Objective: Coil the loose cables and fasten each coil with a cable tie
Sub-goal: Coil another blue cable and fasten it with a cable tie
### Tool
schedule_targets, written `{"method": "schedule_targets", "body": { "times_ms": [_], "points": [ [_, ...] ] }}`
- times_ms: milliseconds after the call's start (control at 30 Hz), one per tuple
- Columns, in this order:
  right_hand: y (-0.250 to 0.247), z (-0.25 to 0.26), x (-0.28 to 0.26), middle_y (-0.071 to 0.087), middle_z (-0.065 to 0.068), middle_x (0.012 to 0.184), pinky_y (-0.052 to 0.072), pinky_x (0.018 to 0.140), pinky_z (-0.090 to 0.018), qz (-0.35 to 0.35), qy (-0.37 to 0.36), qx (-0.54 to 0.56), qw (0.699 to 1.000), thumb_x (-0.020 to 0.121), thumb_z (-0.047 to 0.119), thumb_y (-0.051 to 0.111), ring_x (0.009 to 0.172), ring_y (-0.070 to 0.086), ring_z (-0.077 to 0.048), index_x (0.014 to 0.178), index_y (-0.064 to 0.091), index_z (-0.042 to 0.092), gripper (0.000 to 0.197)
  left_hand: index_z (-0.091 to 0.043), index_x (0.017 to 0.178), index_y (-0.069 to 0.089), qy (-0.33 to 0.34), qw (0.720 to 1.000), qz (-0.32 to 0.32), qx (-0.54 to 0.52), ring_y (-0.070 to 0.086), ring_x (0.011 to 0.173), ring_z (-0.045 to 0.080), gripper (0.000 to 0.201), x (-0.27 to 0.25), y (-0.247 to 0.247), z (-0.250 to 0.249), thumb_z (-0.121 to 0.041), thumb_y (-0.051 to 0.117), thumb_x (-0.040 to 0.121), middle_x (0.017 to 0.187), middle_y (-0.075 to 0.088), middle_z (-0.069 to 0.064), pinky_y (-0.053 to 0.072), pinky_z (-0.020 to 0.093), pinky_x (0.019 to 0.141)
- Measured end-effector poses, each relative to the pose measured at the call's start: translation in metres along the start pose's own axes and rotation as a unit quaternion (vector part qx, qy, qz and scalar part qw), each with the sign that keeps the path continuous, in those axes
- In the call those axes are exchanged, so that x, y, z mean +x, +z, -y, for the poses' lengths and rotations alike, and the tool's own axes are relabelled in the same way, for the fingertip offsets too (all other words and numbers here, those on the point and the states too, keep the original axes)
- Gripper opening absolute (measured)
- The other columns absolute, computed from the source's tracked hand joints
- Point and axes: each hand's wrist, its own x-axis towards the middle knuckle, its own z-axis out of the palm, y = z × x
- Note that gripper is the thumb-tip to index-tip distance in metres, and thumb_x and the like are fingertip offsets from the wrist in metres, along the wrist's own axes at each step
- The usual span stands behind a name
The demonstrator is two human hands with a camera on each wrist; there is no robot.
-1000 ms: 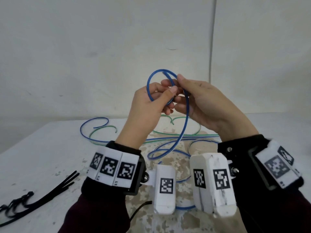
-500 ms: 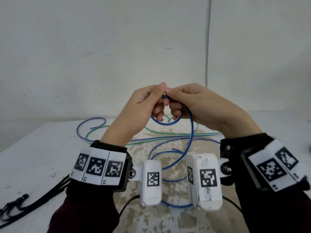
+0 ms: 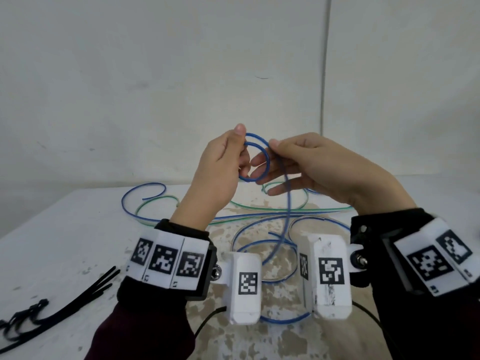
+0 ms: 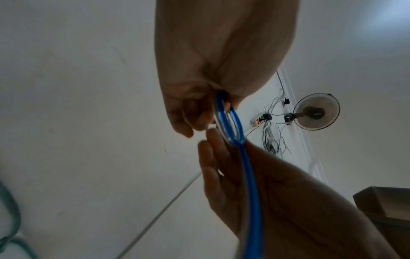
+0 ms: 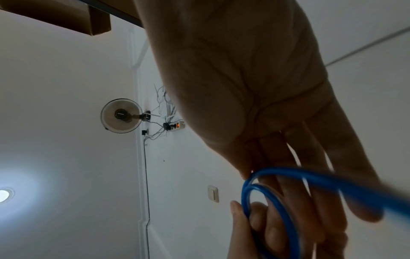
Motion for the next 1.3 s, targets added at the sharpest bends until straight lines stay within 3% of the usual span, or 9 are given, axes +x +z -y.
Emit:
{"method": "schedule_targets", "body": {
  "times_ms": [200, 400, 500, 667, 800, 933, 1067, 1200, 1300],
  "points": [
    [0.015, -0.005, 0.011, 0.065, 0.0, 0.075, 0.051, 0.078, -0.026, 0.001, -0.029, 0.08, 0.996, 0.103, 0.028, 0.033, 0.082, 0.064, -0.013, 0.073, 0.051, 0.016, 0.037, -0.019, 0.065, 0.034, 0.052, 0.994, -0.08, 0.06, 0.035, 0.055, 0.01, 0.042, 0.002, 0.0, 0.006, -0.034, 0.028, 0.104, 0.057, 0.034, -0.009, 0.037, 0.032, 0.058],
    [0.005, -0.006, 0.012, 0.033, 0.007, 0.049, 0.047, 0.069, -0.021, -0.03, -0.048, 0.104, 0.993, 0.102, 0.026, 0.038, 0.06, 0.041, -0.016, 0.07, 0.047, 0.013, 0.036, -0.012, 0.067, 0.049, 0.014, 0.996, 0.082, 0.032, 0.048, 0.066, 0.012, 0.038, 0.001, -0.009, 0.0, -0.028, 0.043, 0.101, 0.064, 0.046, -0.003, 0.046, 0.036, 0.077],
    [0.002, -0.007, 0.011, 0.039, 0.008, 0.047, 0.043, 0.066, -0.021, -0.022, -0.051, 0.038, 0.998, 0.101, 0.026, 0.04, 0.055, 0.041, -0.013, 0.068, 0.047, 0.012, 0.037, -0.01, 0.084, 0.062, -0.014, 0.989, 0.145, 0.024, 0.054, 0.07, 0.009, 0.028, 0.001, -0.015, 0.0, -0.026, 0.046, 0.099, 0.071, 0.056, -0.002, 0.048, 0.033, 0.084],
    [0.0, -0.007, 0.008, 0.045, 0.006, 0.051, 0.039, 0.063, -0.021, -0.004, -0.043, -0.083, 0.996, 0.1, 0.026, 0.043, 0.051, 0.041, -0.009, 0.065, 0.048, 0.014, 0.038, -0.001, 0.096, 0.06, -0.135, 0.967, 0.21, -0.052, 0.057, 0.071, 0.014, 0.031, -0.001, -0.02, 0.0, -0.023, 0.038, 0.102, 0.07, 0.057, 0.0, 0.045, 0.039, 0.09],
    [0.001, -0.006, 0.007, 0.043, 0.002, 0.052, 0.043, 0.055, -0.013, -0.041, -0.038, -0.101, 0.993, 0.101, 0.027, 0.04, 0.052, 0.043, -0.011, 0.063, 0.047, 0.014, 0.041, -0.006, 0.085, 0.06, -0.172, 0.96, 0.186, -0.119, 0.043, 0.055, 0.01, 0.033, -0.003, -0.01, -0.005, -0.017, 0.034, 0.102, 0.067, 0.04, 0.0, 0.04, 0.023, 0.064],
    [0.005, -0.01, 0.009, 0.04, 0.0, 0.055, 0.045, 0.06, -0.019, -0.044, 0.001, -0.095, 0.995, 0.103, 0.029, 0.036, 0.052, 0.043, -0.012, 0.068, 0.048, 0.011, 0.041, -0.008, 0.078, 0.058, -0.178, 0.967, 0.171, -0.056, 0.028, 0.055, 0.011, 0.037, -0.001, -0.004, -0.001, -0.021, 0.035, 0.103, 0.072, 0.03, 0.003, 0.027, 0.02, 0.056],
    [0.011, -0.012, 0.016, 0.038, 0.007, 0.048, 0.046, 0.071, -0.032, -0.046, 0.004, -0.038, 0.998, 0.104, 0.026, 0.033, 0.054, 0.042, -0.014, 0.072, 0.053, 0.011, 0.04, -0.011, 0.075, 0.051, -0.156, 0.98, 0.122, -0.019, 0.026, 0.056, 0.01, 0.034, -0.002, -0.003, 0.0, -0.022, 0.035, 0.103, 0.074, 0.029, 0.006, 0.028, 0.019, 0.055],
    [0.006, -0.009, 0.015, 0.061, 0.003, 0.062, 0.053, 0.074, -0.027, -0.045, -0.022, 0.015, 0.999, 0.104, 0.027, 0.034, 0.068, 0.059, -0.011, 0.081, 0.063, 0.012, 0.04, -0.014, 0.071, 0.038, -0.14, 0.985, 0.029, -0.092, 0.023, 0.053, 0.01, 0.033, 0.001, -0.007, -0.004, -0.019, 0.035, 0.103, 0.064, 0.024, 0.0, 0.023, 0.021, 0.056],
    [0.005, -0.009, 0.014, 0.058, 0.0, 0.063, 0.054, 0.081, -0.028, -0.024, -0.041, 0.057, 0.997, 0.104, 0.024, 0.033, 0.072, 0.062, -0.013, 0.08, 0.057, 0.011, 0.036, -0.014, 0.07, 0.036, -0.144, 0.98, 0.019, -0.133, 0.026, 0.053, 0.013, 0.032, 0.002, -0.006, -0.007, -0.017, 0.032, 0.102, 0.061, 0.025, -0.001, 0.027, 0.026, 0.06]
  ]
}}
